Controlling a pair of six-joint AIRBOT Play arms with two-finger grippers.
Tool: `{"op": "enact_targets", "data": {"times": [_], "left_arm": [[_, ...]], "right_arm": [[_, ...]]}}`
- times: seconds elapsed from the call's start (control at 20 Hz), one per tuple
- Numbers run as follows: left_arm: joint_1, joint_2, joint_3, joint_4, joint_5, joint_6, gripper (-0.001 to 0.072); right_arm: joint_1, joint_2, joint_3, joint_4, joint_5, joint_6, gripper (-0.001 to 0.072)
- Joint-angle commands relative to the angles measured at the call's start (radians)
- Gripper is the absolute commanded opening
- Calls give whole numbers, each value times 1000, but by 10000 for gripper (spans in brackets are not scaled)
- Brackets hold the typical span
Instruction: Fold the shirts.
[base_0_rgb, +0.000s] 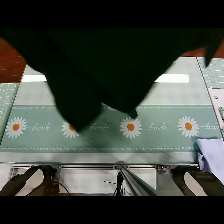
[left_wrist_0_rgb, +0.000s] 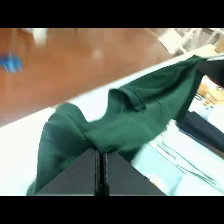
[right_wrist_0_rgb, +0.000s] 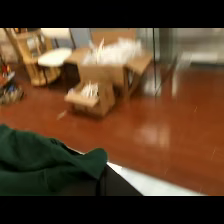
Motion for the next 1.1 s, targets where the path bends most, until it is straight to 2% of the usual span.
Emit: {"op": "enact_targets", "data": {"times": [0.0,0.15,0.35,0.55,0.75,0.9,1.05], "left_arm": [[2,7,244,75,10,-66,18],[2,68,277,207,64,-78,17],[2,145,277,355,84,-86,18],[2,177,274,402,23,-96,18],[2,174,198,553,-47,-103,18],[2,140,27,527,8,-103,18],[-23,29,-93,449,71,-85,18]], "right_arm": [[-1,24,202,-103,0,82,28],[-1,24,311,-183,15,152,28],[-1,24,373,-178,109,236,28],[-1,26,375,-144,347,284,28],[-1,-3,373,-229,518,320,28],[0,-116,373,-191,606,325,28],[16,-280,373,-192,608,293,28]]}}
